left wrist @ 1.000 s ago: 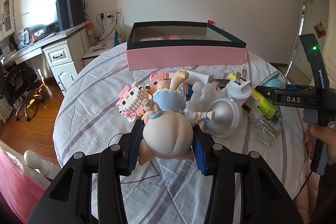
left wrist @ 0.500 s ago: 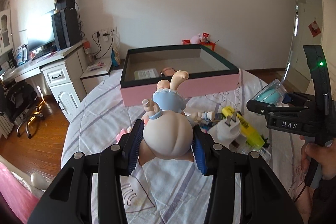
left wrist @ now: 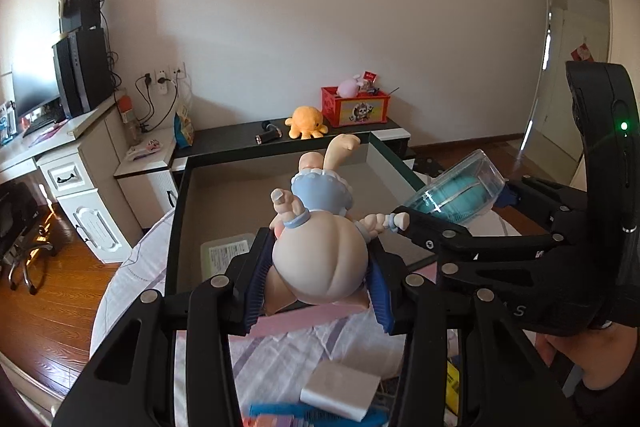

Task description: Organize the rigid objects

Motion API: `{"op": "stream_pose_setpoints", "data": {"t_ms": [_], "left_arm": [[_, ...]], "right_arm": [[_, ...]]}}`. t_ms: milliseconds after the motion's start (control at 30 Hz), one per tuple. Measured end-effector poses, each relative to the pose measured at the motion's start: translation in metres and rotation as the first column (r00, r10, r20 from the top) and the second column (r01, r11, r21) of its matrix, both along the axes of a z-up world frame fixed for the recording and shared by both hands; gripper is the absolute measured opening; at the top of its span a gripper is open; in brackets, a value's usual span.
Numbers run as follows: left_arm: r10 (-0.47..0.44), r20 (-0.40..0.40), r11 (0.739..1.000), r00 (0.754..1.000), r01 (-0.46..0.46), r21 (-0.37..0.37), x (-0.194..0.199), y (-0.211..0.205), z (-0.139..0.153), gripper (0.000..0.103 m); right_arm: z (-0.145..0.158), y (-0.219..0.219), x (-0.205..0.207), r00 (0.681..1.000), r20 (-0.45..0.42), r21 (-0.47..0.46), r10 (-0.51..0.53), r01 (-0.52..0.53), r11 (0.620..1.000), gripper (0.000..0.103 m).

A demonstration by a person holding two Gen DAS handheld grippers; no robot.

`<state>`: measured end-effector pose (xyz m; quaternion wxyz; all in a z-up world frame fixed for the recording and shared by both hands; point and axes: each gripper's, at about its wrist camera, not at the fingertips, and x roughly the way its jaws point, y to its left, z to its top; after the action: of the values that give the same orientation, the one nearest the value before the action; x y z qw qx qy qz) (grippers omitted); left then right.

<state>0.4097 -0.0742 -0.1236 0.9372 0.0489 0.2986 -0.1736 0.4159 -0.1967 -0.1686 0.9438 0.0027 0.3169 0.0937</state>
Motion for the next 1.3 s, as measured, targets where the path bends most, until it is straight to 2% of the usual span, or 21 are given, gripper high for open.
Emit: {"op": "stream_pose_setpoints", "data": {"t_ms": [133, 300, 500, 600, 633, 700, 767, 900, 967, 1033, 1167, 1300], "left_arm": [[0.004, -0.079, 1.000, 0.997, -0.002, 0.014, 0.043, -0.011, -0.020, 0.044], [0.015, -0.136, 0.999, 0.991, -0.010, 0.041, 0.070, -0.017, -0.046, 0.044], [0.057, -0.159, 0.998, 0.986, -0.050, 0.048, 0.080, -0.013, -0.055, 0.046], [0.062, -0.138, 0.997, 0.988, -0.056, 0.048, 0.076, -0.012, -0.052, 0.051], [0.071, -0.131, 0.996, 0.989, -0.064, 0.054, 0.073, -0.012, -0.050, 0.057], [0.081, -0.095, 0.996, 0.992, -0.077, 0.043, 0.058, -0.006, -0.041, 0.066], [0.097, -0.048, 0.995, 0.994, -0.095, 0.032, 0.039, 0.001, -0.029, 0.086], [0.149, 0.095, 0.988, 0.984, -0.151, 0.014, -0.017, 0.019, 0.000, 0.094], [0.198, 0.163, 0.980, 0.967, -0.200, -0.003, -0.050, 0.029, 0.012, 0.103], [0.234, 0.231, 0.972, 0.944, -0.232, -0.036, -0.087, 0.038, 0.024, 0.103], [0.285, 0.301, 0.958, 0.910, -0.281, -0.057, -0.145, 0.053, 0.040, 0.103], [0.292, 0.334, 0.956, 0.896, -0.285, -0.070, -0.199, 0.067, 0.052, 0.103]], "right_arm": [[-0.025, -0.006, 0.041, 0.998, -0.064, -0.027, -0.025, 0.023, 0.999, 0.071], [-0.052, -0.010, 0.061, 0.992, -0.119, -0.061, -0.036, 0.029, 0.998, 0.071], [-0.055, -0.001, 0.061, 0.994, -0.100, -0.107, -0.042, 0.032, 0.994, 0.072], [-0.052, -0.007, 0.059, 0.995, -0.092, -0.087, -0.048, 0.040, 0.995, 0.072], [-0.051, -0.007, 0.058, 0.995, -0.089, -0.085, -0.050, 0.043, 0.995, 0.073], [-0.043, -0.009, 0.051, 0.995, -0.073, -0.084, -0.061, 0.055, 0.995, 0.077], [-0.030, -0.011, 0.037, 0.997, -0.035, -0.076, -0.067, 0.064, 0.995, 0.081], [0.003, -0.013, -0.005, 0.996, 0.058, -0.034, -0.068, 0.070, 0.997, 0.086], [0.019, -0.010, -0.034, 0.991, 0.112, -0.027, -0.073, 0.077, 0.997, 0.092], [0.033, -0.007, -0.063, 0.983, 0.165, -0.005, -0.078, 0.080, 0.997, 0.103], [0.056, 0.004, -0.133, 0.955, 0.280, 0.023, -0.099, 0.097, 0.995, 0.103], [0.067, 0.013, -0.187, 0.925, 0.351, 0.041, -0.144, 0.138, 0.990, 0.103]]}}
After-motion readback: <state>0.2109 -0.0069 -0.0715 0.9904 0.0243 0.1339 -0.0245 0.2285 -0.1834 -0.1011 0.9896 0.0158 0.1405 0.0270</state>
